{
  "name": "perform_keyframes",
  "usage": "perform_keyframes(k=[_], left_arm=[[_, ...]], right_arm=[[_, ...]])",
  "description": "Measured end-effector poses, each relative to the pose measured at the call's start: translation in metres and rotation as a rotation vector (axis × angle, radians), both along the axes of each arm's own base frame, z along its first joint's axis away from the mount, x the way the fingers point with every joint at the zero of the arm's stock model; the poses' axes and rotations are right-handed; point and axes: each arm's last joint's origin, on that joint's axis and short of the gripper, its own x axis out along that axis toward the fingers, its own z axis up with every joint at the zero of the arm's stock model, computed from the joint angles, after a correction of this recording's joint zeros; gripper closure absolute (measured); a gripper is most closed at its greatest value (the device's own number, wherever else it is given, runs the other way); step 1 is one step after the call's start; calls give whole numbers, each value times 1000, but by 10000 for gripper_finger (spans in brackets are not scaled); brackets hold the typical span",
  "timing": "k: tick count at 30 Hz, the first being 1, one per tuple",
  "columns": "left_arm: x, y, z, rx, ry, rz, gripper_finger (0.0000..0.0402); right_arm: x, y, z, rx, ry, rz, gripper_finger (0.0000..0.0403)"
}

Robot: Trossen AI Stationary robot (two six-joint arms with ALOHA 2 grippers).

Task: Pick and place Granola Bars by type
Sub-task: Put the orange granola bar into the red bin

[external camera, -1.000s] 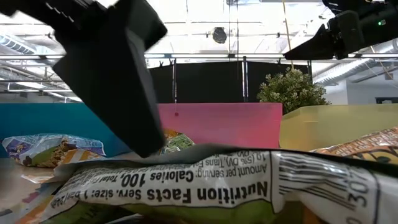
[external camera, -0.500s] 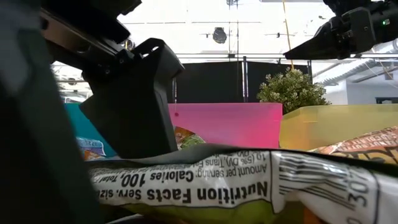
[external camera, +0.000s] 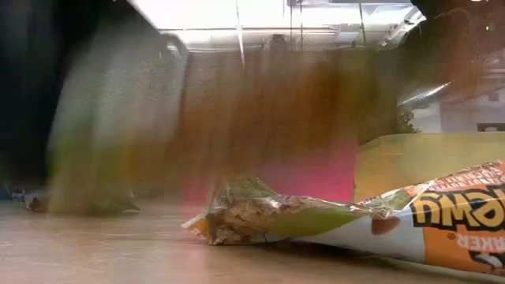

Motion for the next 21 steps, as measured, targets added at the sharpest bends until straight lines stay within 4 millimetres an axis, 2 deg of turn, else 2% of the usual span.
perform_keyframes(k=[3, 6, 9, 12, 14, 16, 18, 21], left_arm=[[-7, 9, 40, 19, -85, 3, 358], [-13, 29, 81, 71, -191, 56, 366], [-21, 61, 118, 178, -270, 135, 384], [-24, 98, 136, 349, -294, 235, 384], [-15, 123, 136, 383, -275, 307, 377], [-3, 150, 128, 382, -240, 360, 371], [10, 170, 108, 349, -204, 361, 374], [18, 193, 64, 269, -100, 323, 386]], right_arm=[[0, 0, 0, 0, 0, 0, 402], [0, 0, 0, -1, 0, 0, 402], [0, 0, 0, 0, -1, 1, 402], [0, 0, 0, 0, -1, 1, 402], [0, 0, 0, -6, 3, 2, 402], [0, 0, 0, -14, 4, 3, 402], [0, 0, 0, -17, 8, 4, 403], [0, 0, 0, -19, 10, 4, 403]])
